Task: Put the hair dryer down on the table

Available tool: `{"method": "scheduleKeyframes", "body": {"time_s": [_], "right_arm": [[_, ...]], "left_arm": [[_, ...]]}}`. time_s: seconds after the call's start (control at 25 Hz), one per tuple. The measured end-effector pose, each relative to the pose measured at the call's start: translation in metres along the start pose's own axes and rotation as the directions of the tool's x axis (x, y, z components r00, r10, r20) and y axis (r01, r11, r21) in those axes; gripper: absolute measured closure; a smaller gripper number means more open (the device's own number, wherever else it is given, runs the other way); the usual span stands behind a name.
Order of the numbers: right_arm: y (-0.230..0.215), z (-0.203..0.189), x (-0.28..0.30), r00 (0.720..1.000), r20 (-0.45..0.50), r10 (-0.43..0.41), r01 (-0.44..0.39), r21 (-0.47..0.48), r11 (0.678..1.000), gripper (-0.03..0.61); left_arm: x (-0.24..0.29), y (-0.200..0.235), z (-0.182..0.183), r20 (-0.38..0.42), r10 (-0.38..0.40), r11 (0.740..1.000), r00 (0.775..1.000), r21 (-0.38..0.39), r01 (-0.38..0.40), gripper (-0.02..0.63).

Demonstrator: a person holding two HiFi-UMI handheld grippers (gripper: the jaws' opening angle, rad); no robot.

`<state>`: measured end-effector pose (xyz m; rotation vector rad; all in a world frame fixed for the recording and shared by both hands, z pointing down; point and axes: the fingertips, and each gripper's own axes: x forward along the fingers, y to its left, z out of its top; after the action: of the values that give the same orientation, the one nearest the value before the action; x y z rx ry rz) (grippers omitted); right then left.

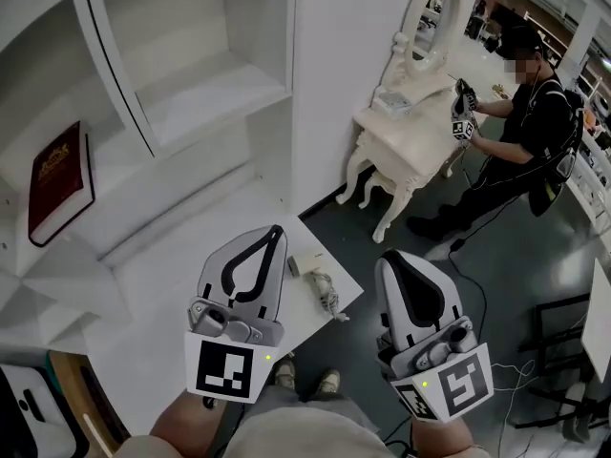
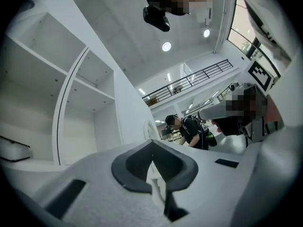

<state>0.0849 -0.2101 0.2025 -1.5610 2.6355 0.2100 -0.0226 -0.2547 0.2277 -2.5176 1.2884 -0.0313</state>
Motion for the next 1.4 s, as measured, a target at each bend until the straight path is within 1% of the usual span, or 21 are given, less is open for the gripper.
{"method": "scheduleKeyframes", "body": {"time_s": [0.08,0.16,0.28,0.36,0.48,0.68,0.84,1.04,1.24,1.4], "right_arm": [[0.01,0.002,-0.009,1.0,0.011,0.006,-0.006,-0.001,1.0,0.552],[0.018,0.002,-0.019,1.0,0.029,0.001,-0.001,-0.003,1.0,0.552],[0.025,-0.003,-0.032,0.999,0.047,-0.014,0.014,0.012,1.0,0.552],[0.026,-0.007,-0.038,0.999,0.047,-0.019,0.017,0.035,0.999,0.552],[0.026,-0.012,-0.045,0.999,0.046,-0.028,0.026,0.036,0.999,0.552],[0.017,-0.016,-0.055,0.997,0.043,-0.057,0.057,0.008,0.998,0.558],[0.016,-0.013,-0.055,0.997,0.041,-0.064,0.065,-0.021,0.998,0.56],[0.014,-0.011,-0.057,0.998,0.041,-0.053,0.053,0.0,0.999,0.558],[0.019,-0.016,-0.055,1.0,0.011,-0.023,0.023,-0.004,1.0,0.56],[0.023,-0.015,-0.056,1.0,0.007,-0.015,0.015,-0.005,1.0,0.559]], "left_arm": [[-0.01,-0.006,0.013,0.058,0.003,1.0,0.998,-0.006,-0.003,0.601],[-0.017,-0.014,0.022,0.11,0.007,1.0,0.994,0.013,-0.008,0.601],[-0.026,-0.024,0.023,0.148,0.013,1.0,0.989,0.021,-0.017,0.601],[-0.031,-0.028,0.018,0.142,0.022,1.0,0.99,0.002,-0.023,0.601],[-0.035,-0.035,0.01,0.116,0.009,0.999,0.993,-0.032,-0.005,0.601],[-0.035,-0.045,0.007,0.092,-0.017,1.0,0.996,-0.011,0.018,0.602],[-0.036,-0.043,0.01,0.091,-0.01,1.0,0.996,0.018,0.009,0.601],[-0.038,-0.05,0.015,0.093,-0.02,1.0,0.995,0.017,0.018,0.601],[-0.038,-0.053,0.013,0.074,-0.036,0.999,0.997,-0.001,0.036,0.601],[-0.041,-0.056,0.015,0.073,-0.035,0.999,0.997,0.008,0.035,0.601]]}}
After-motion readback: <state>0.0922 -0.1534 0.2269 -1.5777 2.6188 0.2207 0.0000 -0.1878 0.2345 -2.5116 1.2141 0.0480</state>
